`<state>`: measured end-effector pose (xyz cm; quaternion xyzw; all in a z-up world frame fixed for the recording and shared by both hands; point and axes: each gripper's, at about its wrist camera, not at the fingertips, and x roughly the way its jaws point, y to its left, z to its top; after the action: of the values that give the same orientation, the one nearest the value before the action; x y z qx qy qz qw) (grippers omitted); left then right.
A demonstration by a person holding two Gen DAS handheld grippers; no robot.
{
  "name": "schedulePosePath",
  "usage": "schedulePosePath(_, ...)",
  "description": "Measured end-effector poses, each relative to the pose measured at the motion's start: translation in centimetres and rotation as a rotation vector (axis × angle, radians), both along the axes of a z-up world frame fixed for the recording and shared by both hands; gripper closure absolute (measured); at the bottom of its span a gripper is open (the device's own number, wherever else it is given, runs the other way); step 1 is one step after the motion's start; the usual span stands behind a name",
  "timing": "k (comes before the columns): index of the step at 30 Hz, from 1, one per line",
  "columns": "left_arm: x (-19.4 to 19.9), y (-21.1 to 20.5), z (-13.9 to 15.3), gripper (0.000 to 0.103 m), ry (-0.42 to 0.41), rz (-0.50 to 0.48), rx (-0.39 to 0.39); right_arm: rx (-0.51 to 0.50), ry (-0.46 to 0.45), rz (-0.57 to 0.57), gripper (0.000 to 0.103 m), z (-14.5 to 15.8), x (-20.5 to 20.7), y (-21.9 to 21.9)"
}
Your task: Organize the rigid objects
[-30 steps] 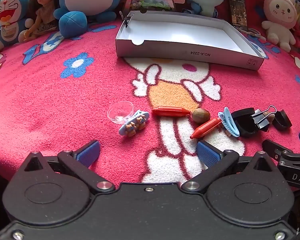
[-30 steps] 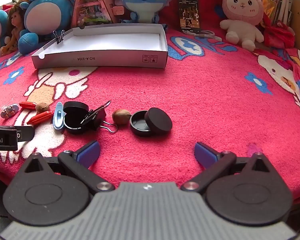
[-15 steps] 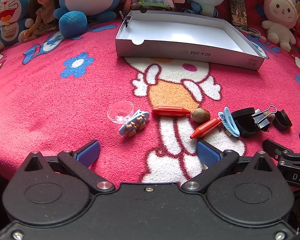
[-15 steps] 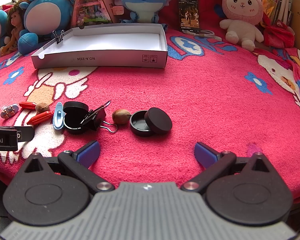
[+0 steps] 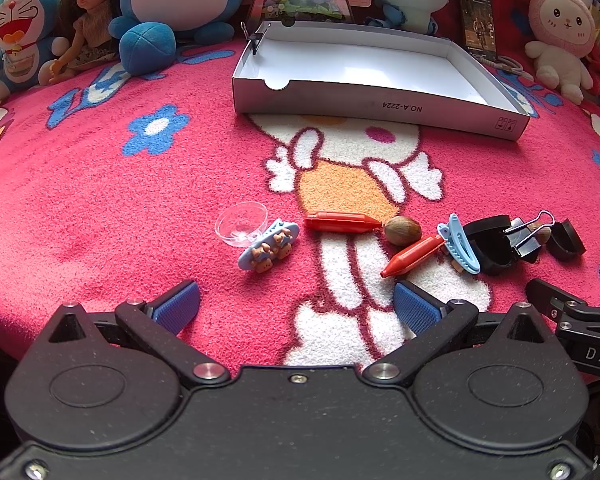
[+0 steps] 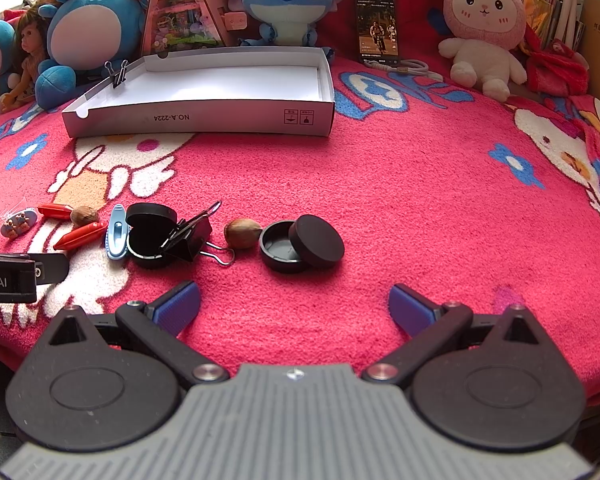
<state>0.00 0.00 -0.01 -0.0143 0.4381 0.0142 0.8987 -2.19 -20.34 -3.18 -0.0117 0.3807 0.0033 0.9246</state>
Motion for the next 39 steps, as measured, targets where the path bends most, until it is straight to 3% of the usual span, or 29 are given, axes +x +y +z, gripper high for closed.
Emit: schedulePosePath(39, -0.82, 0.6, 0.06, 0.0, -0.026, -0.007, -0.002, -0.002, -0.021, 0.0, 0.0, -0.07, -0.39, -0.05)
